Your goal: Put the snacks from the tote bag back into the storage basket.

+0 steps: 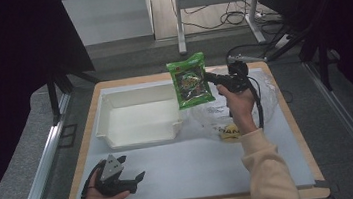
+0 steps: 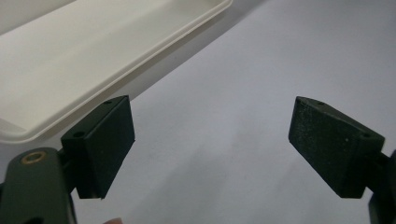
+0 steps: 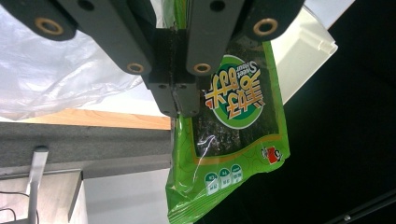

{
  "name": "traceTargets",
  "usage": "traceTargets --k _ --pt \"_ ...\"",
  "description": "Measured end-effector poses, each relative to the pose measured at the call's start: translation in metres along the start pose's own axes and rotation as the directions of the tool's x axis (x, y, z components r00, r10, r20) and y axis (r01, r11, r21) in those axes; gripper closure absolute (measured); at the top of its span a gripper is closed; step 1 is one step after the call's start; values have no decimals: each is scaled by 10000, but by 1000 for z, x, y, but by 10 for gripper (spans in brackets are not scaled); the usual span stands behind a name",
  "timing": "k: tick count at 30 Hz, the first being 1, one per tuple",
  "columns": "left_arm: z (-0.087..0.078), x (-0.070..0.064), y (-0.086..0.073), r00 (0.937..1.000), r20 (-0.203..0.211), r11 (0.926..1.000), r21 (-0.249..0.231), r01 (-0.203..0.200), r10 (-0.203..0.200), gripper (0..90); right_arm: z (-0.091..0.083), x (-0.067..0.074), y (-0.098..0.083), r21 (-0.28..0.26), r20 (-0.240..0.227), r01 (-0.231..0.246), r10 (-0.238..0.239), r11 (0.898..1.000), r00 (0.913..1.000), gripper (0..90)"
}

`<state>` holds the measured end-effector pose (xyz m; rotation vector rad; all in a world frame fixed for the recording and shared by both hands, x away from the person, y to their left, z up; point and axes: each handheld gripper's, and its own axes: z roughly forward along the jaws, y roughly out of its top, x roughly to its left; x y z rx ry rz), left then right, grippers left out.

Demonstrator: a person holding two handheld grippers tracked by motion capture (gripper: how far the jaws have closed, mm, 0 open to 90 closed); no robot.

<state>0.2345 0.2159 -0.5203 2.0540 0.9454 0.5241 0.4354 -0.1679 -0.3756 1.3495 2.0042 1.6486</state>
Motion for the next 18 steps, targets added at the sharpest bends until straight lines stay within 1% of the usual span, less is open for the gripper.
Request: traceTargets --k 9,14,18 --pt "1 0 0 10000 6 10000 43 -15 15 146 7 5 -2 23 -230 -78 79 10000 9997 900" --pt "0 0 0 10000 -9 10000 4 5 -5 145 16 12 -3 109 -393 -5 9 9999 9992 900" --pt "0 1 0 10000 -19 10000 39 -55 55 146 23 18 -5 195 -511 60 -50 9998 9987 900"
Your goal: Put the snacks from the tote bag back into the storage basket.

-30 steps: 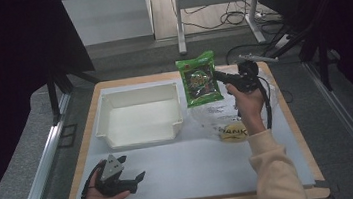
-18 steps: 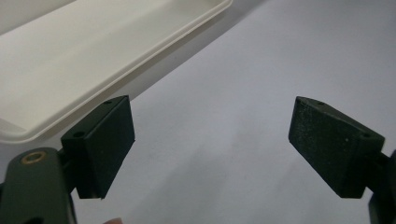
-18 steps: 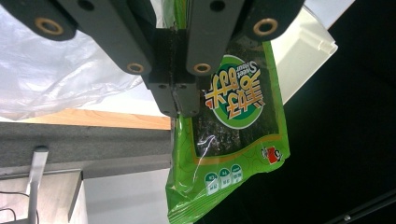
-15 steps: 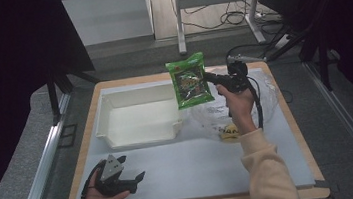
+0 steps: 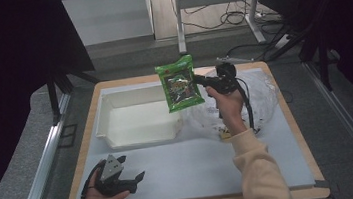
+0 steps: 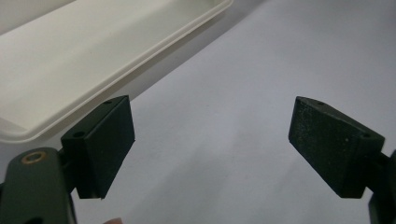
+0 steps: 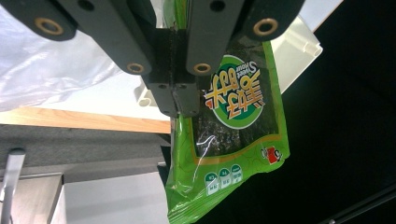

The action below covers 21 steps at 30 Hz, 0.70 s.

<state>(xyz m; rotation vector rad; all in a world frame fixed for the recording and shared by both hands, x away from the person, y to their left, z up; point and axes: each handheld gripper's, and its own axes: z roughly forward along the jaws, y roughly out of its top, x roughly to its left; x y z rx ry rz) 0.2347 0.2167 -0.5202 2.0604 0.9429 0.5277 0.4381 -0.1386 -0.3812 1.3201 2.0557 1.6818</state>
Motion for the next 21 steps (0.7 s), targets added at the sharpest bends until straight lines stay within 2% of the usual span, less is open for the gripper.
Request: traceTargets --k 21 --pt "0 0 0 10000 34 10000 -3 -24 24 145 20 18 -1 191 -403 165 -157 9997 9991 900"
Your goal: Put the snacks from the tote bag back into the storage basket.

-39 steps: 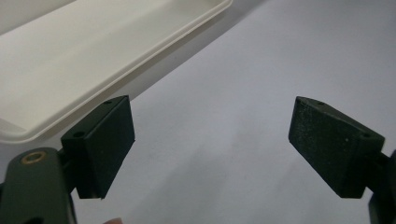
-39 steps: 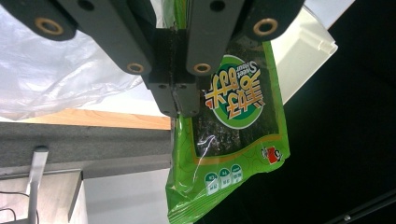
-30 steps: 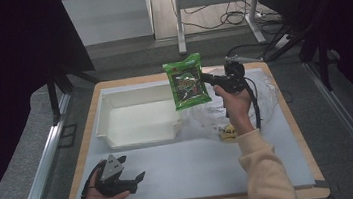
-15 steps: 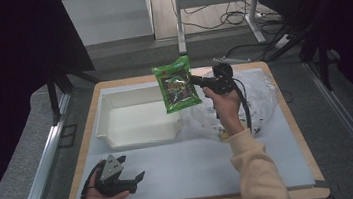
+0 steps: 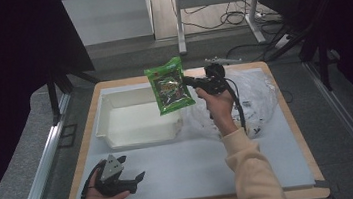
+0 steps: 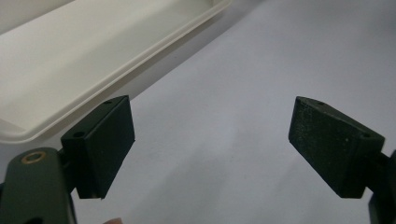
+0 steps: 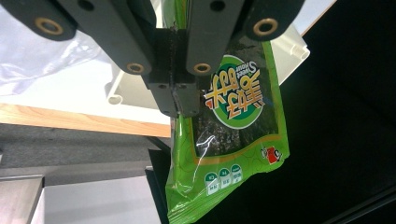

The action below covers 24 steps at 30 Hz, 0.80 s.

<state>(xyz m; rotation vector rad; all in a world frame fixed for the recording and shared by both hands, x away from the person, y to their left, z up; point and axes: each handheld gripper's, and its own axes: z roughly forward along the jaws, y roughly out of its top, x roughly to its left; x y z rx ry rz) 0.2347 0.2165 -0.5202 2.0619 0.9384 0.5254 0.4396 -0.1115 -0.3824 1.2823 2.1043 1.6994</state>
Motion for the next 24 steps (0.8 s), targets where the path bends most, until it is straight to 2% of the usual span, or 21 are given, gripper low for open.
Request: traceTargets --k 13,24 --pt "-1 0 0 10000 -16 10000 -29 16 -16 145 17 15 -1 209 -286 221 -215 9995 9994 900" --pt "-1 0 0 10000 -19 10000 -39 38 -38 145 29 23 -4 303 -488 169 -154 9994 9987 900"
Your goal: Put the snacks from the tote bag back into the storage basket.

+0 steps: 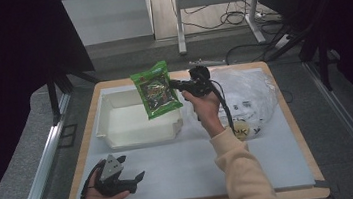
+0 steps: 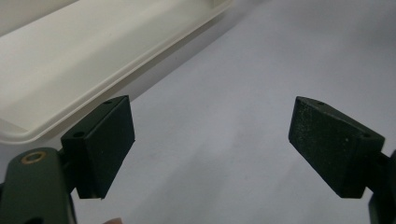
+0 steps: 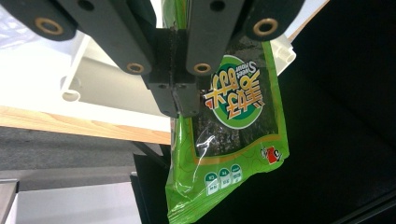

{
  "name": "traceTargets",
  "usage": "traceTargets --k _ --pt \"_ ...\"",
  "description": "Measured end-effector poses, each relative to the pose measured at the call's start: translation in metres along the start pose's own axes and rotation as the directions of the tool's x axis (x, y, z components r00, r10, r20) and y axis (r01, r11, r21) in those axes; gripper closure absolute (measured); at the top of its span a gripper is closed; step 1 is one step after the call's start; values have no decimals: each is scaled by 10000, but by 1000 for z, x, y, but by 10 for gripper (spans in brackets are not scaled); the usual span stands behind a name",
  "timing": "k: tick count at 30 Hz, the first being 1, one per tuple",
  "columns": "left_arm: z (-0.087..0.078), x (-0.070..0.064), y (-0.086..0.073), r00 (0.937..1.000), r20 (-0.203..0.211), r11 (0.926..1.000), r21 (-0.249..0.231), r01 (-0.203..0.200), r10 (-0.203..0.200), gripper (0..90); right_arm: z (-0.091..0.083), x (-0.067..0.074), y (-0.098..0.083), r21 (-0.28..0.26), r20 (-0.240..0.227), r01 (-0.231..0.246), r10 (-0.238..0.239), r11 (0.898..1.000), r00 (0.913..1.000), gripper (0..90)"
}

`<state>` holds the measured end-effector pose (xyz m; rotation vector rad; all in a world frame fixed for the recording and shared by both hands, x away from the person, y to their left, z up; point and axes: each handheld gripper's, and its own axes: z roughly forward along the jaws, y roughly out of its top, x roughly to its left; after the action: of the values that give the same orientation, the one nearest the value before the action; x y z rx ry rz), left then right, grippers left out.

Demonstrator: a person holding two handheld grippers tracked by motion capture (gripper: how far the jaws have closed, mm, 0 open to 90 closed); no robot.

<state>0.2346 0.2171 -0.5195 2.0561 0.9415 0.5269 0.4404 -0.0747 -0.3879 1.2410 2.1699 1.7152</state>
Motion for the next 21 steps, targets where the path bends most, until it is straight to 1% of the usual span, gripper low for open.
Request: traceTargets --k 10,12,21 --pt "-1 0 0 10000 18 10000 -35 25 -25 145 11 6 -2 38 -183 20 -19 10000 9998 900" --pt "-1 0 0 10000 18 10000 -41 23 -23 145 15 9 -2 82 -231 40 -38 10000 9997 900" --pt "0 0 0 10000 58 10000 -21 28 -28 145 22 15 -4 186 -272 134 -129 9997 9995 900"
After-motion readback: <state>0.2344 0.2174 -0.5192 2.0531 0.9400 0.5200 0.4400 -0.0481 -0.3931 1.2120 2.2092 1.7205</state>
